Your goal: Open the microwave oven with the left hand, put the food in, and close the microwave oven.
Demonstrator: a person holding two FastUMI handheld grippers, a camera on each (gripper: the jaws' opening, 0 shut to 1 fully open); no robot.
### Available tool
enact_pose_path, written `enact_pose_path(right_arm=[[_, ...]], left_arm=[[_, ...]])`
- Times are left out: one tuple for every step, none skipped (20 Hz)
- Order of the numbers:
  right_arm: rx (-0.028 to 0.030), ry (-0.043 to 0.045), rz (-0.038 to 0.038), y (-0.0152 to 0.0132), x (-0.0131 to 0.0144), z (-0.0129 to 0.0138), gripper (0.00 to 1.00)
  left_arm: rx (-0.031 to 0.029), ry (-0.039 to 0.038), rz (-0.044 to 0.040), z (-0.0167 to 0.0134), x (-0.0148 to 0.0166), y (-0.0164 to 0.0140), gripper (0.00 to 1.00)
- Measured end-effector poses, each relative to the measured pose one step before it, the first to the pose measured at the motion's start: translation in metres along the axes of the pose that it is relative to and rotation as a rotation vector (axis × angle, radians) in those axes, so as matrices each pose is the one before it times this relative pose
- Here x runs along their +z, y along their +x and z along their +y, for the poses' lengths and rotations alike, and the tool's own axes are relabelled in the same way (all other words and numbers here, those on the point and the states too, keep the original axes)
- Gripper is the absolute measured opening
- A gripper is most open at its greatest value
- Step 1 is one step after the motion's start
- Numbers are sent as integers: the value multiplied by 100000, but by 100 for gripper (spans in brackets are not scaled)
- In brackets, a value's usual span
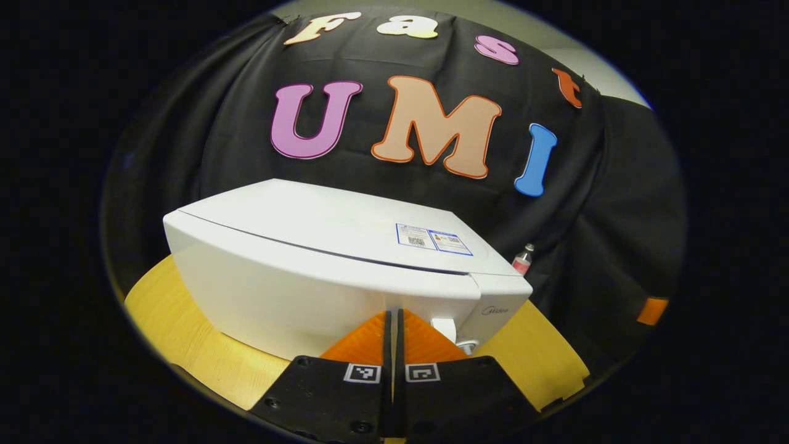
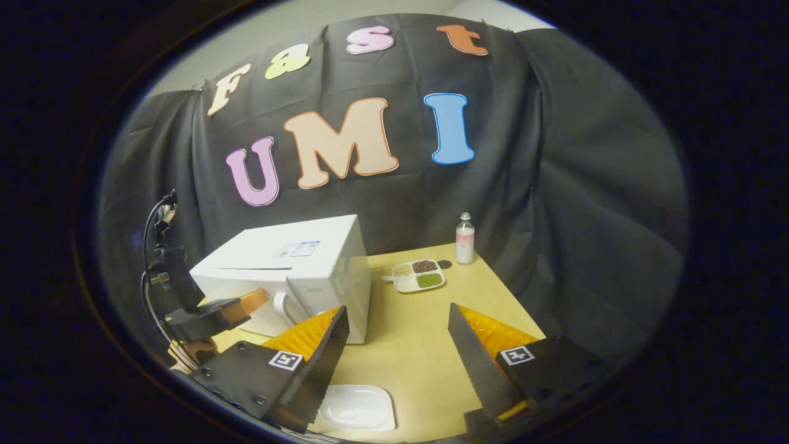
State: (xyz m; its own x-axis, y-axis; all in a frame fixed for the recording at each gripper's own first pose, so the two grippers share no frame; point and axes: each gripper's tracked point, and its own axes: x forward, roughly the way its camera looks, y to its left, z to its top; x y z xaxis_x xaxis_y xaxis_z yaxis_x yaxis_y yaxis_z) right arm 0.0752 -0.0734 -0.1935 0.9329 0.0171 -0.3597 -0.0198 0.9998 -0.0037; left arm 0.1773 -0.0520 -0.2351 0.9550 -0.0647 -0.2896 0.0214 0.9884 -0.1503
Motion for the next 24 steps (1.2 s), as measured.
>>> enact_pose_path(right_arm=[[133, -131, -54, -76, 25, 67, 92], [-88, -357, -342, -33, 143, -8, 92], [-167, -418, -240, -41, 26, -9, 92], [191, -455, 23, -184, -82, 81, 92], [294, -333, -111, -70, -28, 143, 92], [253, -86, -75, -107, 41, 109, 92], [230, 220, -187, -131, -23, 103, 92], [88, 371, -182, -168, -34, 74, 92], [123, 308, 110, -127, -19, 107, 92], [-15, 191, -125, -160, -52, 74, 92], [60, 38, 255, -135, -33, 38, 92], [50, -109, 4, -186, -70, 114, 92], [-241, -449, -428, -158, 119, -51, 92], [-226, -491, -400, -212, 137, -158, 92], [-101, -240, -95, -126, 9, 8, 92], [-24, 0, -129, -225, 47, -31, 92], [-81, 118, -252, -217, 151, 9, 92], [-167, 171, -419, -85, 161, -88, 92], [-20, 100, -449, -152, 129, -8, 92], [-111, 28, -546, -62, 126, 12, 92], [-35, -14, -512, -52, 122, -25, 92], [59, 23, -343, -107, 161, -15, 92], [153, 95, -262, -109, 94, -17, 92], [422, 97, -337, -100, 70, 53, 92]], left_arm=[[741, -31, 3695, 73, -1102, -198, 0], [-118, 441, -3022, -98, 381, 11, 1], [-332, 313, -681, -56, 478, 230, 1], [-12, -398, 1087, 35, -296, -126, 1], [153, -504, 43, 48, -13, -23, 1], [152, -336, 364, -86, 119, 27, 1], [260, -141, 1135, -36, -134, -120, 0], [178, 728, -1002, 15, 529, -236, 1], [524, 1375, -1932, 108, 736, -200, 1], [323, 1486, -2341, 158, 1087, -401, 0], [-96, 892, -1770, -61, 779, -478, 1], [-471, 91, -596, -168, 685, -562, 0], [-1481, -548, -597, -319, 479, -610, 0], [-448, -308, -1053, -64, 723, -883, 1], [531, 183, -1458, 93, 630, -654, 1], [732, 661, -926, 234, 539, -876, 0], [437, 1002, -608, 107, 367, -817, 0], [641, 1078, -519, 188, 441, -1038, 1], [752, 671, -776, 357, 446, -707, 0], [428, 440, -339, 274, 405, -912, 0], [214, 82, 529, 137, -59, -539, 1], [707, -312, 939, 648, -51, -1722, 4], [957, -620, 1159, 262, -239, -654, 5], [796, -712, 1052, 216, -272, -646, 11]])
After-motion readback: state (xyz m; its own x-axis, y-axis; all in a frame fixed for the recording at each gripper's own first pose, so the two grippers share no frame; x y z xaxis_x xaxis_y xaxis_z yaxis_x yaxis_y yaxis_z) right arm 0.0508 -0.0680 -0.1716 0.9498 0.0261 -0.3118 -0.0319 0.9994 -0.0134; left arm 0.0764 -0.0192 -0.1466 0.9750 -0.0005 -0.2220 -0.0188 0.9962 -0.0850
